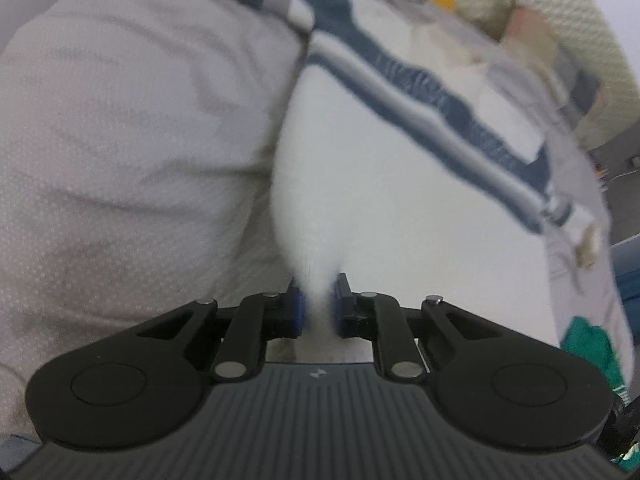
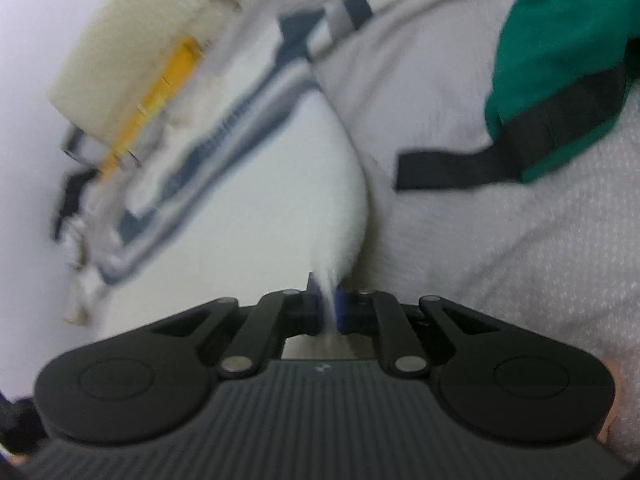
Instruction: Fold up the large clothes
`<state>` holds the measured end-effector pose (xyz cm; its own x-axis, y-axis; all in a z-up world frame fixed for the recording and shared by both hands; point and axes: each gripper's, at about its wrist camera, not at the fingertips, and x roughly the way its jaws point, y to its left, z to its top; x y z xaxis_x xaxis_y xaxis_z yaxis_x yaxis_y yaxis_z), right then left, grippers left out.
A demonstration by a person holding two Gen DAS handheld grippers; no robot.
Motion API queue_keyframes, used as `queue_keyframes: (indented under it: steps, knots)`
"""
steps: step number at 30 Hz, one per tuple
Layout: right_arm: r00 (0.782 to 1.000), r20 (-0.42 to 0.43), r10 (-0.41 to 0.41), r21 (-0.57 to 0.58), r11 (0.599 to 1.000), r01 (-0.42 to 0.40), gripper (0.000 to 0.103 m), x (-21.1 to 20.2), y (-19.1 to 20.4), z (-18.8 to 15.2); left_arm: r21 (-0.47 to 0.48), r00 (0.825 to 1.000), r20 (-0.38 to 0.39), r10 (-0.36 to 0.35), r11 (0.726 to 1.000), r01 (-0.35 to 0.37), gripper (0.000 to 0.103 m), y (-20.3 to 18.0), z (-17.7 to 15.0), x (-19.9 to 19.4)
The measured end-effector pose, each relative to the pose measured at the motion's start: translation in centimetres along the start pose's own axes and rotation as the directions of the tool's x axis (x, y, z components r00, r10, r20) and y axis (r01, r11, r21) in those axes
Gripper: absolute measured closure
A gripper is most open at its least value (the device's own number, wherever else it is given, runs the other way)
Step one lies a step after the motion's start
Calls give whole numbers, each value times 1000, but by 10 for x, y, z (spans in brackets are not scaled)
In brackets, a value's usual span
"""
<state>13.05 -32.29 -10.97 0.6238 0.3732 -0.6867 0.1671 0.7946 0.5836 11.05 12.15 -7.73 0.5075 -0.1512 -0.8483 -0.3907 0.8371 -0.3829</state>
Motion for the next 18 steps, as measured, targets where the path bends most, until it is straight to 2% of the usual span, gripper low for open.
queue_keyframes:
  steps: [4, 9, 11, 13, 15, 16, 18]
  knots:
    - [998, -46, -37, -7, 999, 37, 93, 15, -2, -5, 36, 997, -29, 75, 997, -74, 85, -7, 4, 15]
    - [998, -49, -48, -23, 999, 47, 90, 16, 0, -8, 52, 994, -36, 101, 994, -99, 80, -9, 6, 22]
    - [998, -41, -39, -16, 999, 39, 88, 12, 0, -8, 64, 994, -29, 103, 993, -101, 74, -9, 6, 21]
    - [998, -14, -55, -45, 998, 54, 78, 5, 5, -7, 82, 993, -14, 119, 990, -117, 55, -14, 2, 20]
    - [998, 21, -61, -71, 996, 62, 69, -2, 8, -8, 95, 992, -2, 126, 988, -125, 41, -15, -2, 14]
    - [998, 39, -55, -81, 995, 58, 61, -6, 10, -7, 104, 992, 7, 125, 987, -125, 38, -14, -5, 10]
    - [995, 91, -43, -105, 993, 53, 56, -15, 15, -6, 148, 992, 48, 118, 981, -124, 37, -19, -12, -2]
